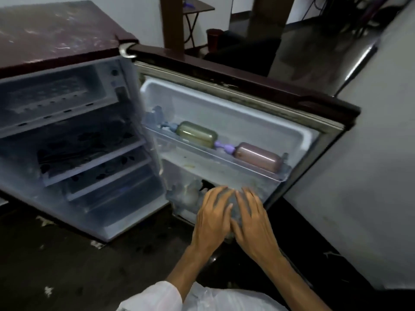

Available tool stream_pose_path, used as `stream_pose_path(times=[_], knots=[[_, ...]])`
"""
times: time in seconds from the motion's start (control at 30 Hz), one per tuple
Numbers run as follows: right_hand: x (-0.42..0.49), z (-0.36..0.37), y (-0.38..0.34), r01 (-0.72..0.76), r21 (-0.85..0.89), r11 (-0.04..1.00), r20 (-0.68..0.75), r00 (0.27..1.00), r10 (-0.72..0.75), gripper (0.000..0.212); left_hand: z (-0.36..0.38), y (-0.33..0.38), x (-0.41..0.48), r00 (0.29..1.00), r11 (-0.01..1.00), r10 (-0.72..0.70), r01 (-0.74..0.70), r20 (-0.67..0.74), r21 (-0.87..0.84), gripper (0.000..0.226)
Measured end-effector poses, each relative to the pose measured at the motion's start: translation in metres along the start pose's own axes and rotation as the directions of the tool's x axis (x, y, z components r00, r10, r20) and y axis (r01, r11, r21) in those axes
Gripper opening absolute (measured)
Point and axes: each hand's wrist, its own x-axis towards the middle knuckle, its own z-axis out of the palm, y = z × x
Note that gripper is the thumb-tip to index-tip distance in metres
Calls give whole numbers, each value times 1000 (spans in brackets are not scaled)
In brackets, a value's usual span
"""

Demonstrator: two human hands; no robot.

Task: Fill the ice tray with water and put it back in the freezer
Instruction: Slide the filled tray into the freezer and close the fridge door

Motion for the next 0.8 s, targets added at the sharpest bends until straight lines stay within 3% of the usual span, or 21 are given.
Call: stream_pose_path(times=[0.2, 0.37, 0.53, 0.63, 0.8], knots=[[-37, -51, 90, -135, 117, 984, -91, 985, 146, 49, 82, 64, 9, 996, 993, 78, -73, 51, -90, 28], [-16, -91, 132, -225, 421, 879, -162, 934, 317, 51, 119, 97, 13, 999, 991, 0, 5, 34, -131, 29], [37, -122, 155, -322, 659, 679, 3, 905, 426, 70, 132, 115, 14, 994, 979, -105, 101, -12, -175, 32], [56, -127, 160, -316, 651, 690, 84, 933, 349, 75, 129, 126, 14, 983, 962, -173, 154, -68, -227, 31], [58, -130, 164, -317, 704, 635, 99, 930, 354, 71, 127, 134, 8, 950, 920, -302, 266, -85, -289, 39]])
